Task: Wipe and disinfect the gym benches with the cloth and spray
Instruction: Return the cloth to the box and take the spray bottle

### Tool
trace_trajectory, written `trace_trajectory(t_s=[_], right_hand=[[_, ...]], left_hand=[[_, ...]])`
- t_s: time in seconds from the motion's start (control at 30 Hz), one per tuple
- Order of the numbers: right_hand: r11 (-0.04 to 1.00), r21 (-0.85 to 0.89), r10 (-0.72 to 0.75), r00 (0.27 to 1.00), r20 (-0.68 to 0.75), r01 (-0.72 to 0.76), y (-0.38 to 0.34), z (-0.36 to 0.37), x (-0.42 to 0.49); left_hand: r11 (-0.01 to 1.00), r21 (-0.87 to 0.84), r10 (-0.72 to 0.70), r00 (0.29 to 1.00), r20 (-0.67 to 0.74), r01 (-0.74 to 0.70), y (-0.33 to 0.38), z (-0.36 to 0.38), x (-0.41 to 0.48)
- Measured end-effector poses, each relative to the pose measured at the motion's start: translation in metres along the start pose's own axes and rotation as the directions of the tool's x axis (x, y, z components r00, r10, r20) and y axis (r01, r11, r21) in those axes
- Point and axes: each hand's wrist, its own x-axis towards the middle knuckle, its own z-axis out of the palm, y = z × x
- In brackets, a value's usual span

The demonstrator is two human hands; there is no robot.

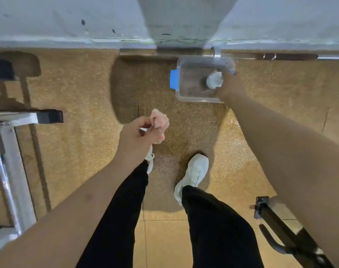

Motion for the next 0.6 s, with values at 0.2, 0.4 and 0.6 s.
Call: trace_trajectory(t_s=[0.2,0.4,0.6], right_hand=[[0.995,-0.088,-0.05,0.991,-0.125,0.039,0.0,-0.013,-0.004],[0.92,0.382,0.023,0.962,-0.27,0.085,0.008,-0.036,-0.099],[0.538,0.842,0.173,0.974,-0.149,0.033,0.016,-0.085,-0.231]], left_hand=[[0.998,0.033,0.044,0.999,-0.018,-0.044,0.018,0.006,0.022],[0.996,0.005,0.086,0.994,-0.06,-0.086,0.05,0.007,-0.005],[0.969,0.199,0.163,0.984,-0.072,-0.146,0.087,-0.001,-0.067]])
